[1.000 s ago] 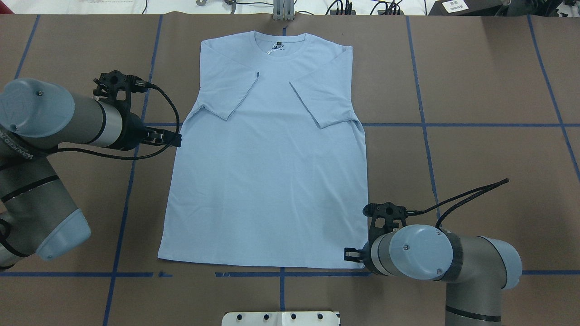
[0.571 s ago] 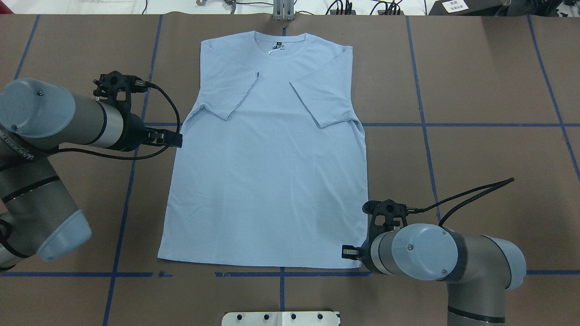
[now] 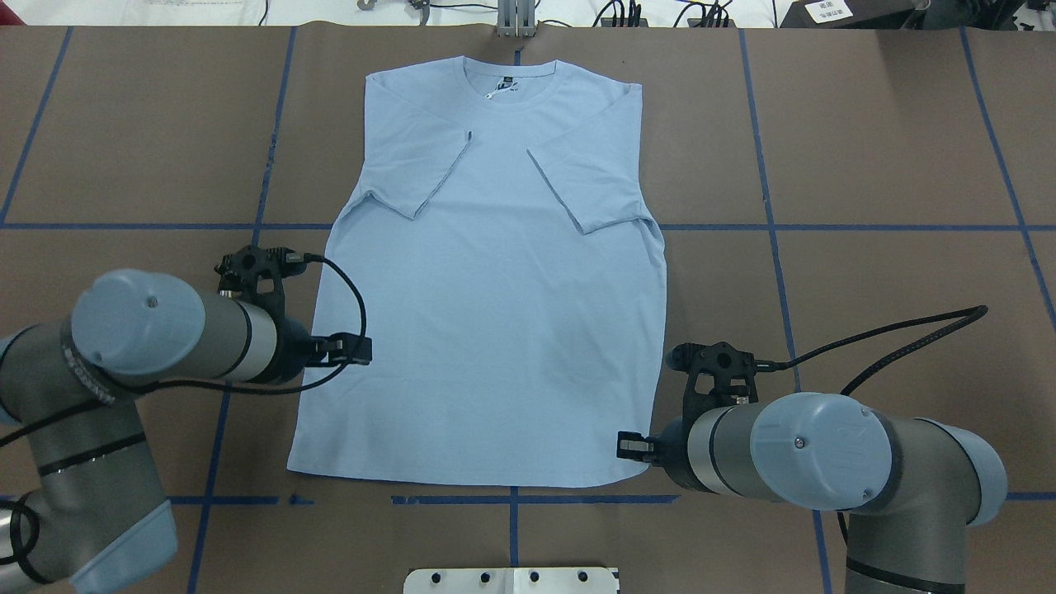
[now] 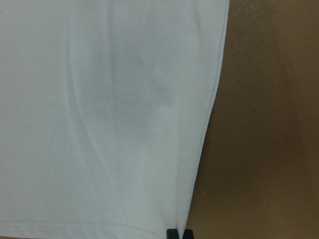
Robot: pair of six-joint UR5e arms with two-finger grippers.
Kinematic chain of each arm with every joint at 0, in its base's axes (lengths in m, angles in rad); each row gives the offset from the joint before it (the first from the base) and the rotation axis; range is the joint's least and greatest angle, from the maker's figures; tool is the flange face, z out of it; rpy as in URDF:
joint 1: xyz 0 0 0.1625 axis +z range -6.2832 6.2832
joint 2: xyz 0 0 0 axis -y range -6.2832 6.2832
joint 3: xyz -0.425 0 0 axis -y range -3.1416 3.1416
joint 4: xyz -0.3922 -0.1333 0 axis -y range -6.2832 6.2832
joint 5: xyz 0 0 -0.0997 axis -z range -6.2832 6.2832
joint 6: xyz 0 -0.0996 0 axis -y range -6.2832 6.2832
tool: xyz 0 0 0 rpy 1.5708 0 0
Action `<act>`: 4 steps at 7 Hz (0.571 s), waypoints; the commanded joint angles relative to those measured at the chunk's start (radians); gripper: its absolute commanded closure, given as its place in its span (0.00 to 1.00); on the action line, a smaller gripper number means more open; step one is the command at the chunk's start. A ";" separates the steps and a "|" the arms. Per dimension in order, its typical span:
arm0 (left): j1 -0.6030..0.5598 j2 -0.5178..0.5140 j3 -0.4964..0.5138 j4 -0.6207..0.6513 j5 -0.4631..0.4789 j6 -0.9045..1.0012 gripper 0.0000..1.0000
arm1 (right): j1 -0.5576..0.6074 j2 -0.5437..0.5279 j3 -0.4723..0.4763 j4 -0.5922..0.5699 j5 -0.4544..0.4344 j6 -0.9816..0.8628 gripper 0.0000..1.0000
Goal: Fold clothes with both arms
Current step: 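Move both grippers down to the hem corners nearest the robot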
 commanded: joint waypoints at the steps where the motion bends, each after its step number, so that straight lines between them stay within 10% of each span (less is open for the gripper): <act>1: 0.103 0.102 -0.038 0.001 0.064 -0.115 0.01 | 0.007 0.001 0.007 0.002 -0.007 0.000 1.00; 4: 0.146 0.141 -0.049 0.001 0.069 -0.141 0.01 | 0.011 0.000 0.004 0.003 -0.007 -0.002 1.00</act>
